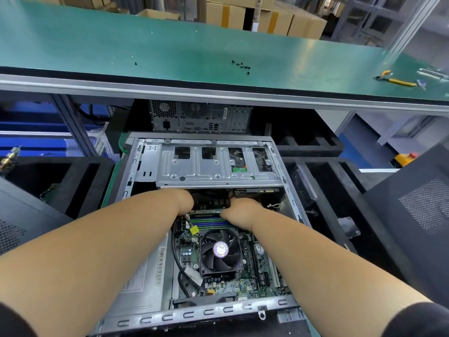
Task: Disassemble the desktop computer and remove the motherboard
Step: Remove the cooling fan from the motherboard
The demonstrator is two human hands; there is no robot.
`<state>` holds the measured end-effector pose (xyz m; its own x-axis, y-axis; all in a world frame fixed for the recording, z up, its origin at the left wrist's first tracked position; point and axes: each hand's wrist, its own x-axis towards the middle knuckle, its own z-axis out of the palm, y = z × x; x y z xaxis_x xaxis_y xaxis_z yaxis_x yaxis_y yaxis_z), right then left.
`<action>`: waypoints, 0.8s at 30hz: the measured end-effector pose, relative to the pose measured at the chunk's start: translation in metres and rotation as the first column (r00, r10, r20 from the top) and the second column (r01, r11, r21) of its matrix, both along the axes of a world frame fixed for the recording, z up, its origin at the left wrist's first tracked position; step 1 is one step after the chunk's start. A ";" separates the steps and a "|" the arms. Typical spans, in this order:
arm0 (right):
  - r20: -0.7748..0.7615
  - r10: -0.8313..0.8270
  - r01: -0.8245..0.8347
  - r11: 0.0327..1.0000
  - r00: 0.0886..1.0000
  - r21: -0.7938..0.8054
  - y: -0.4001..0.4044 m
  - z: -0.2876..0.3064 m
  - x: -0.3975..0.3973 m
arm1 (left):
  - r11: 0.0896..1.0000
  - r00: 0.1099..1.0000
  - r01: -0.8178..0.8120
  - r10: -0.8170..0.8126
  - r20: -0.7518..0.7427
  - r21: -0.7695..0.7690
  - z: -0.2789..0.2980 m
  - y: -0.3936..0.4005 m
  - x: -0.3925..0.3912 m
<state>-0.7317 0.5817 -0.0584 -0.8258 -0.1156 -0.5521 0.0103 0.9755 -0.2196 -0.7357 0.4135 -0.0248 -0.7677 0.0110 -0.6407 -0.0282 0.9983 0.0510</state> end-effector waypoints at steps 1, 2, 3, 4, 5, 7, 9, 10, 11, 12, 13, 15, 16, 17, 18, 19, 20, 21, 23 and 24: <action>0.000 0.016 -0.016 1.000 1.000 0.015 0.000 0.000 0.000 | 1.000 1.000 -0.006 0.006 0.003 -0.006 0.000 0.001 0.001; 0.001 0.032 -0.032 0.999 0.999 0.035 0.000 -0.001 -0.001 | 1.000 1.000 -0.024 0.024 0.013 -0.009 0.000 0.002 0.002; -0.003 0.052 -0.052 0.997 0.999 0.057 0.001 -0.002 -0.001 | 1.000 1.000 -0.021 0.022 0.021 -0.020 -0.001 0.002 0.002; -0.010 0.076 -0.075 0.994 0.997 0.079 0.001 -0.002 -0.001 | 0.999 1.000 -0.002 0.003 0.026 -0.035 -0.001 0.002 0.003; -0.020 0.099 -0.097 0.991 0.995 0.098 0.001 -0.004 -0.002 | 0.999 0.999 0.017 -0.015 0.040 -0.052 0.000 0.002 0.004; -0.023 0.126 -0.123 0.985 0.992 0.118 0.001 -0.006 -0.004 | 0.995 0.993 0.067 -0.060 0.100 -0.068 0.003 0.002 0.005; 0.004 0.127 -0.126 0.984 0.992 0.125 0.000 -0.008 -0.005 | 0.994 0.985 0.090 -0.080 0.150 -0.062 0.009 0.002 0.009; 0.015 0.121 -0.122 0.984 0.993 0.127 -0.001 -0.007 -0.005 | 0.992 0.983 0.108 -0.098 0.158 -0.059 0.012 0.002 0.011; 0.018 0.111 -0.113 0.986 0.994 0.121 -0.002 -0.007 -0.005 | 0.988 0.980 0.132 -0.118 0.163 -0.076 0.013 0.001 0.011; 0.013 0.100 -0.101 0.989 0.995 0.111 -0.002 -0.005 -0.004 | 0.984 0.977 0.150 -0.133 0.166 -0.096 0.014 0.000 0.012; 0.001 0.087 -0.086 0.991 0.996 0.099 -0.002 -0.002 -0.003 | 0.979 0.976 0.166 -0.146 0.163 -0.115 0.016 -0.001 0.013; -0.006 0.023 -0.023 0.999 1.000 0.032 -0.003 0.006 0.004 | 0.978 0.976 0.164 -0.142 0.163 -0.132 0.014 -0.006 0.011; -0.007 -0.006 0.006 1.000 1.000 -0.002 -0.003 0.010 0.008 | 0.973 0.974 0.174 -0.148 0.173 -0.152 0.014 -0.008 0.011; -0.005 -0.023 0.022 0.999 1.000 -0.023 -0.003 0.015 0.014 | 0.967 0.970 0.186 -0.153 0.191 -0.173 0.014 -0.010 0.012; 0.011 -0.020 0.020 0.999 1.000 -0.040 -0.004 0.019 0.020 | 0.965 0.968 0.192 -0.155 0.199 -0.181 0.012 -0.011 0.011; 0.040 0.016 -0.013 0.998 0.999 -0.065 -0.004 0.022 0.027 | 0.963 0.966 0.198 -0.159 0.205 -0.184 0.010 -0.012 0.011; 0.061 0.092 -0.086 0.993 0.994 -0.087 -0.004 0.025 0.036 | 0.964 0.965 0.198 -0.160 0.209 -0.177 0.009 -0.012 0.011; 0.070 0.198 -0.191 0.977 0.978 -0.096 -0.005 0.028 0.045 | 0.961 0.963 0.211 -0.173 0.208 -0.176 0.009 -0.012 0.010; 0.066 0.398 -0.396 0.917 0.915 -0.042 -0.005 0.031 0.063 | 0.953 0.957 0.246 -0.210 0.198 -0.178 0.008 -0.012 0.010; 0.045 0.455 -0.455 0.890 0.890 0.006 -0.005 0.030 0.069 | 0.946 0.953 0.269 -0.234 0.195 -0.182 0.007 -0.012 0.009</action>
<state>-0.6626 0.5765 -0.0288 -0.6613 -0.4639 -0.5895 -0.4268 0.8789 -0.2129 -0.7264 0.4018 -0.0177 -0.6373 0.0453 -0.7693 0.2347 0.9622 -0.1378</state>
